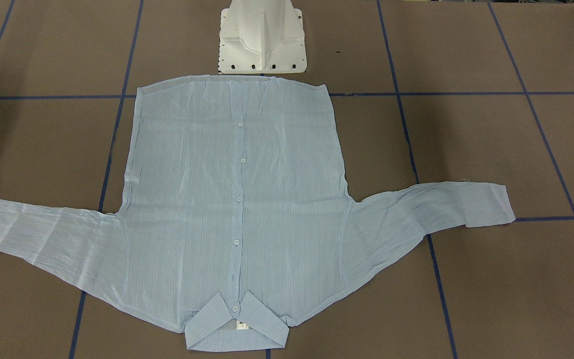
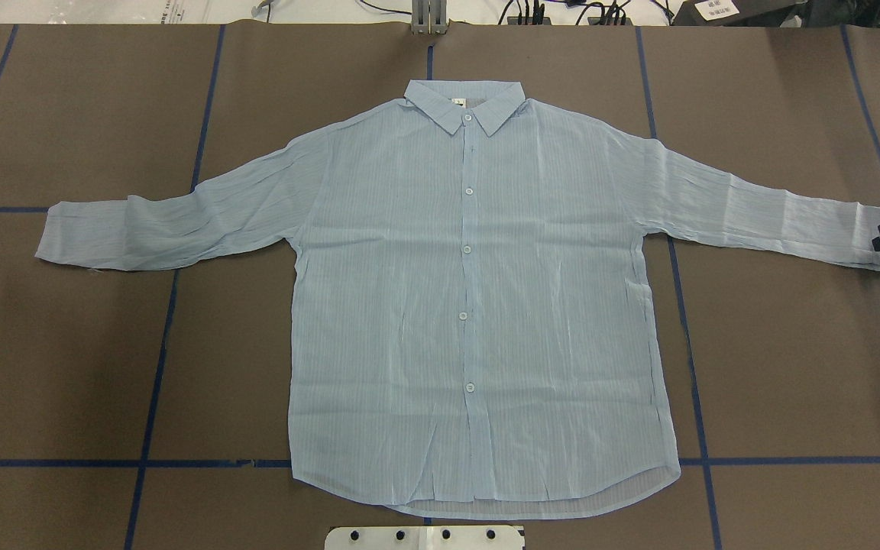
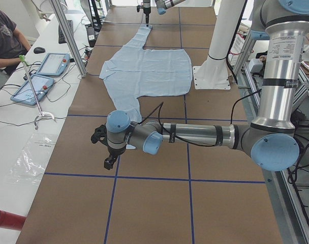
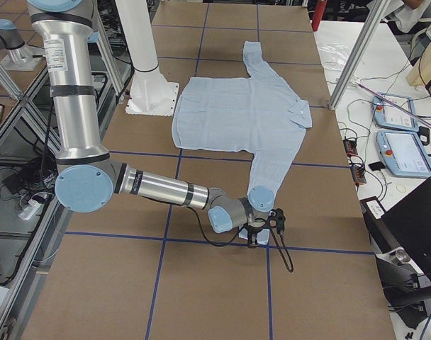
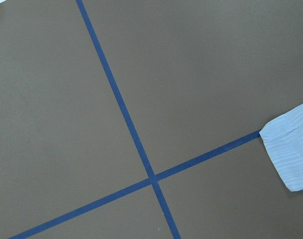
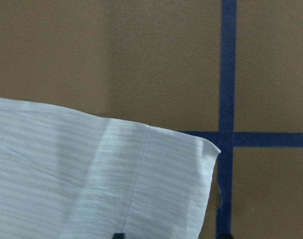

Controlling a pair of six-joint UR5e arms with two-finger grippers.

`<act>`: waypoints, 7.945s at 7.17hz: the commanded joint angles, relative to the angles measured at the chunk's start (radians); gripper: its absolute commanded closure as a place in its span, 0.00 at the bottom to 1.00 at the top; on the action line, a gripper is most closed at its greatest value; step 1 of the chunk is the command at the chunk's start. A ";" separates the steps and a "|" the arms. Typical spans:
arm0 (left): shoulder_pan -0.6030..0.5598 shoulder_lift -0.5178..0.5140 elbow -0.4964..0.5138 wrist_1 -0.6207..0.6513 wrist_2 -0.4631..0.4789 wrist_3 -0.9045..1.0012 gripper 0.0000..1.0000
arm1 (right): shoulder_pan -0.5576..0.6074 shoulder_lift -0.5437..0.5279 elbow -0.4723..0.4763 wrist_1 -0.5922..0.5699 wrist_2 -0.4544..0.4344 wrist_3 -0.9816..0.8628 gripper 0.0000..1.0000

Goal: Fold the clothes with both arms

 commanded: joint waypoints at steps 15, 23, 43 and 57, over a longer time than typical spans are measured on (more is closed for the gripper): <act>0.005 -0.029 0.040 -0.002 0.002 0.000 0.00 | -0.031 0.163 0.368 -0.076 0.114 0.226 1.00; 0.003 -0.028 0.040 -0.005 0.003 -0.002 0.00 | -0.482 0.780 0.149 -0.202 -0.239 0.586 1.00; 0.472 -0.046 0.153 -0.489 0.295 -0.968 0.28 | -0.429 0.733 0.274 -0.676 -0.248 0.431 0.00; 0.494 -0.091 0.212 -0.486 0.314 -0.966 0.55 | -0.423 0.716 0.288 -0.671 -0.257 0.431 0.00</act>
